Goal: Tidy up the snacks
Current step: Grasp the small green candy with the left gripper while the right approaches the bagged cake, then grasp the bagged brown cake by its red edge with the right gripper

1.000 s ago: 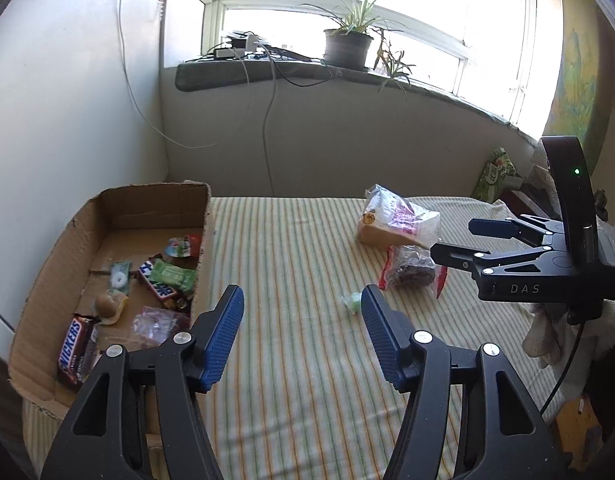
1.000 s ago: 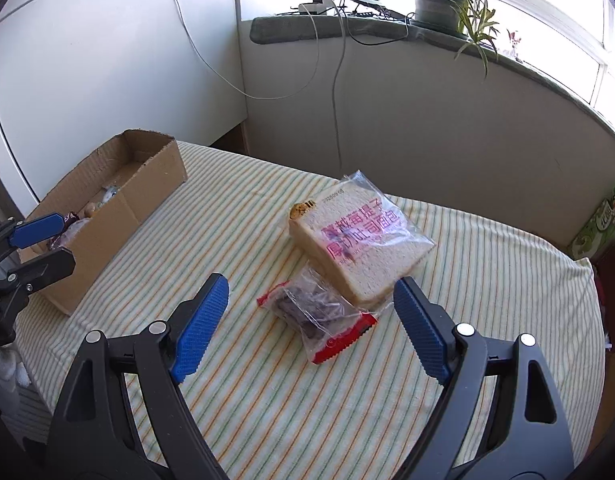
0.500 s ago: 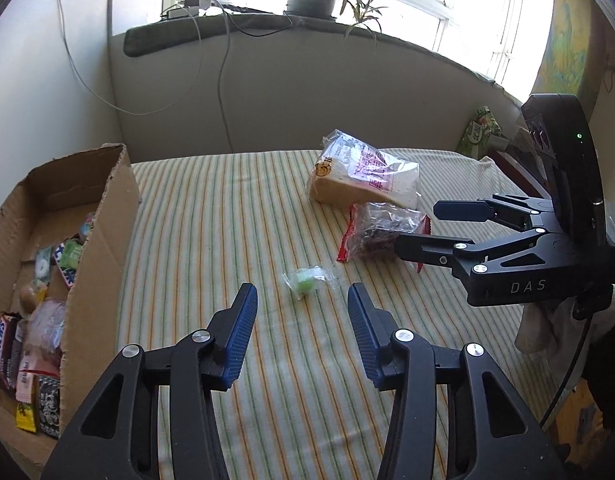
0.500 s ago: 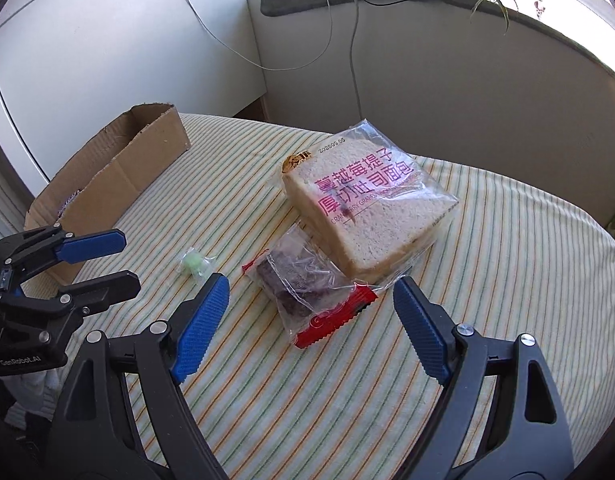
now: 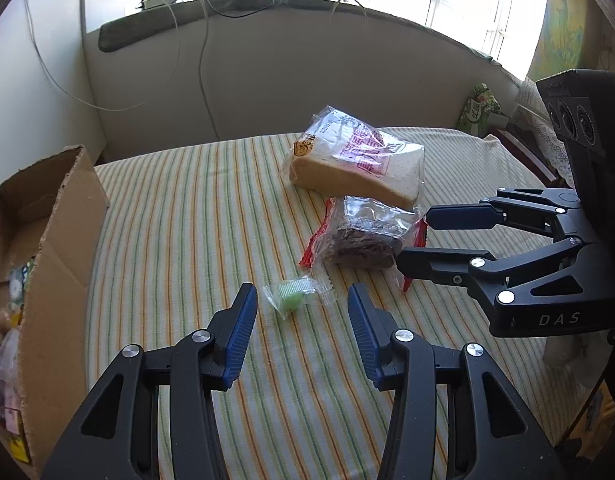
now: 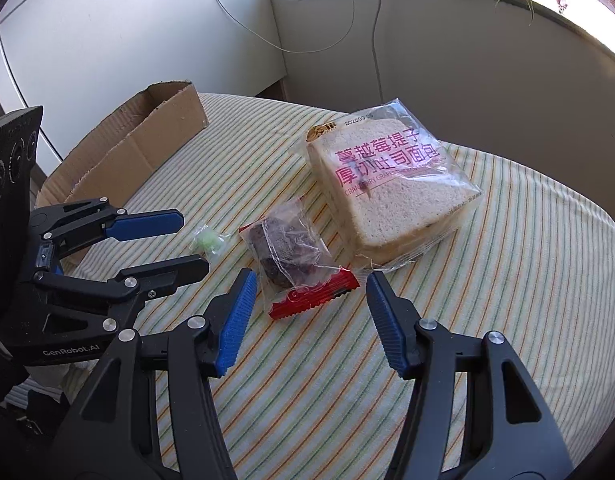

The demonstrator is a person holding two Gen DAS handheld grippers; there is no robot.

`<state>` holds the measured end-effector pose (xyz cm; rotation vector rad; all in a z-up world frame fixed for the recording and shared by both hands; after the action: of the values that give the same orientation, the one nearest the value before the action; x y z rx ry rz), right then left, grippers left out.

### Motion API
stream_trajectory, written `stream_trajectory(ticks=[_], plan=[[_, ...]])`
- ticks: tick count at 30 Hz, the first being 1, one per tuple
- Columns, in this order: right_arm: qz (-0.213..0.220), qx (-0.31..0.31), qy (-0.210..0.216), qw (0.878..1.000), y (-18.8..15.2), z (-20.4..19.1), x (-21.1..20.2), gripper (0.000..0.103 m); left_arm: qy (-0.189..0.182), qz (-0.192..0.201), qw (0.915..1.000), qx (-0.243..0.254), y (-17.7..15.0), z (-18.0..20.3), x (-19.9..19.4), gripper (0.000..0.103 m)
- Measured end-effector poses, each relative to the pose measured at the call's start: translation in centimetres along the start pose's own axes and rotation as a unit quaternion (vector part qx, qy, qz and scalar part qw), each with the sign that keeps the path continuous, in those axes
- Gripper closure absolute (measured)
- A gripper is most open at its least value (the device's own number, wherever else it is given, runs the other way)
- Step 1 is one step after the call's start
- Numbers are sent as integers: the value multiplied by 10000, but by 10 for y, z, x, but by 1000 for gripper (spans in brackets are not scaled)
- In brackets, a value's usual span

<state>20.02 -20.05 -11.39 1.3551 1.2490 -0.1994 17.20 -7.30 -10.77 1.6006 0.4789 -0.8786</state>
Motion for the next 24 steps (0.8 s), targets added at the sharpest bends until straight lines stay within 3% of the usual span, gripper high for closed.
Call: stream_trajectory(ticks=[4,7,24], plan=[[-13,99,16,9999,4,5,6,42,0,-61,10000,75,0,2,9,59],[-74,112,168,9998,4,1,10,42,3,-171,9998,62,-1,0,16,77],[-218,7,116,9997,13,-19,41,42,161,-155,9995,-230,-14,-29,5,79]])
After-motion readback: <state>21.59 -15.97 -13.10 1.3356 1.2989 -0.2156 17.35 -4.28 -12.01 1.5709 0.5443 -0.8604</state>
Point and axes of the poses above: each gripper's, at about its wrist camera, not at the fingertips, and x roughly the way its jaws point, z to its right, y to its top, the point moved 5 cm from there along x, roughly the way its jaws point, and after that the axes turned 10 degrees about y, right-handed, at the moved point
